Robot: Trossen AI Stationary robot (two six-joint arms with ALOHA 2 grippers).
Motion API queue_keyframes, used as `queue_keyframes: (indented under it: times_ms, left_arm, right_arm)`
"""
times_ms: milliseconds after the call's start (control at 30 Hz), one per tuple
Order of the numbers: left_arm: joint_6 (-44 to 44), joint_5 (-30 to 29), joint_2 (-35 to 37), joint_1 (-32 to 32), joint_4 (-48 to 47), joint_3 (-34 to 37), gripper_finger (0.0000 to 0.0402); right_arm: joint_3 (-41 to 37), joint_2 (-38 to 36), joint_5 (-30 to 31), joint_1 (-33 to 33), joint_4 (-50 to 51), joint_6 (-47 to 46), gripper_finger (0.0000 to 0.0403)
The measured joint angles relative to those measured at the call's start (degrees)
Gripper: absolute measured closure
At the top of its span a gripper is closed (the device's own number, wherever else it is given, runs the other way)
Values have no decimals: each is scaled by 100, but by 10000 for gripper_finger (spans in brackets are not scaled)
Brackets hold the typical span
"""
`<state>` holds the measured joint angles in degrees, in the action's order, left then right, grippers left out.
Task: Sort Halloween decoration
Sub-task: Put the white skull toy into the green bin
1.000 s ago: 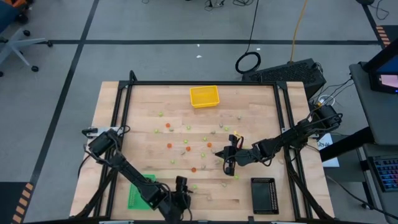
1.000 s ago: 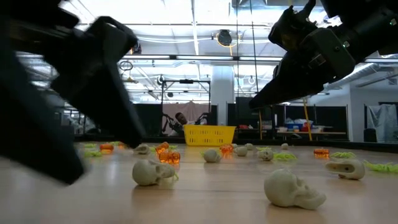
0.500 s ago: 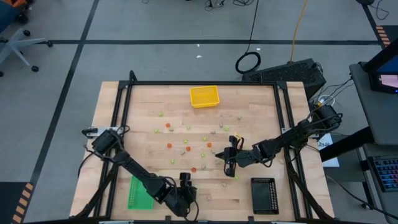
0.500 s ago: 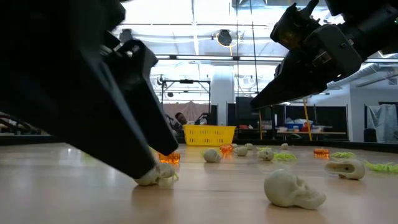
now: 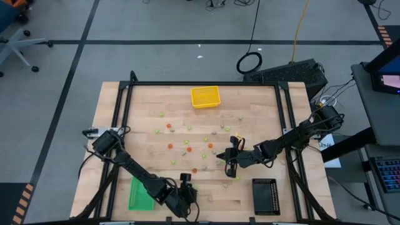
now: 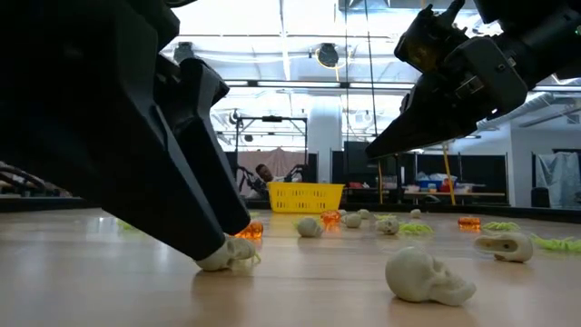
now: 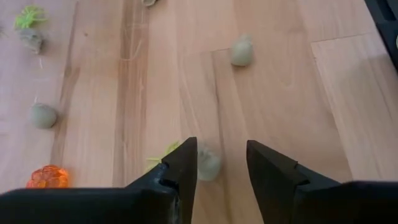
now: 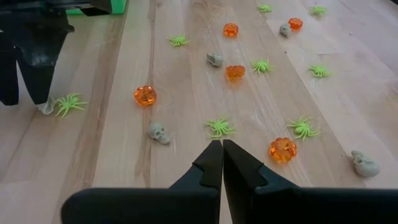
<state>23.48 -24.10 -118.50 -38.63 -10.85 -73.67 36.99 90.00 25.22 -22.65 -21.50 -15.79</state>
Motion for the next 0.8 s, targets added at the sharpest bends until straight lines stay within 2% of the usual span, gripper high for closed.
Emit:
queue_keyframes:
  times_ms: [167, 300, 800]
  left_arm:
    - [14, 21, -2, -1, -85, 4, 265]
    - [4, 269, -2, -2, -78, 4, 265]
    - [-184, 352, -3, -66, -84, 4, 265]
  right_arm:
    - [0, 0, 1, 0, 0, 0, 401]
    - [0, 0, 1, 0, 0, 2, 401]
    - [0, 2, 1, 1, -2, 2, 401]
